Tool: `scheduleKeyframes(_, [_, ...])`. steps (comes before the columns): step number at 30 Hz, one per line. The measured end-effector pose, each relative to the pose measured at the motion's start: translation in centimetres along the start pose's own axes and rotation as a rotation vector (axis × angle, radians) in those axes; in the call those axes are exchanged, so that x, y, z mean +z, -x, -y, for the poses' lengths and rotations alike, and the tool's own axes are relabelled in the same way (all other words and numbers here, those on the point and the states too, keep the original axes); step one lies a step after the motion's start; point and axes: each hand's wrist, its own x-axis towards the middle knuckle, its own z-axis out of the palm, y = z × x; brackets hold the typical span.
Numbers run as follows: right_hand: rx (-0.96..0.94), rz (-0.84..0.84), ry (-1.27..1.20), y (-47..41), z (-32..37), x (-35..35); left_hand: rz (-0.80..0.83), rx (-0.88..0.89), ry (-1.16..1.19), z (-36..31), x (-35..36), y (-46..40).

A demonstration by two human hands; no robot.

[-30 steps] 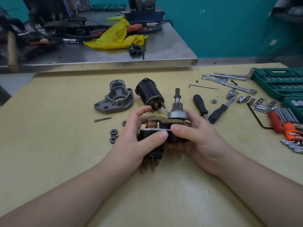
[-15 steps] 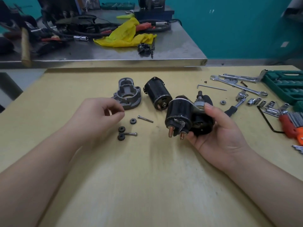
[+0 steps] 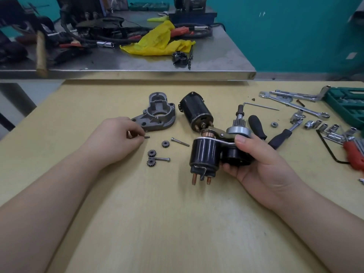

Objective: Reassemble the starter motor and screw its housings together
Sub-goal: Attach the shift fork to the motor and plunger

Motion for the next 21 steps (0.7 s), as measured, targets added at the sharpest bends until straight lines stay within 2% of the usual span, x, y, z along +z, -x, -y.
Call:
scheduleKeyframes(6, [-0.008,0.011,0.067,0.0,-0.1,0.1,-0.164,0.071,0.05,-1.6,0.1,0.4])
scheduleKeyframes(13, [-0.014,0.024,0.086,0.1,-0.2,0.2,-0.242,0.042,0.098,-2.1,0.2,0.8])
scheduleKeyframes(17, [-0.016,0.049,0.13,0.2,-0.3,0.2,-0.193,0.089,0.072,-2.8,1.0,1.1])
scheduleKeyframes(21, [-0.007,0.078,0.183,0.3,-0.2,0.2,-0.109,0.036,-0.039,-2.1,1.5,0.8])
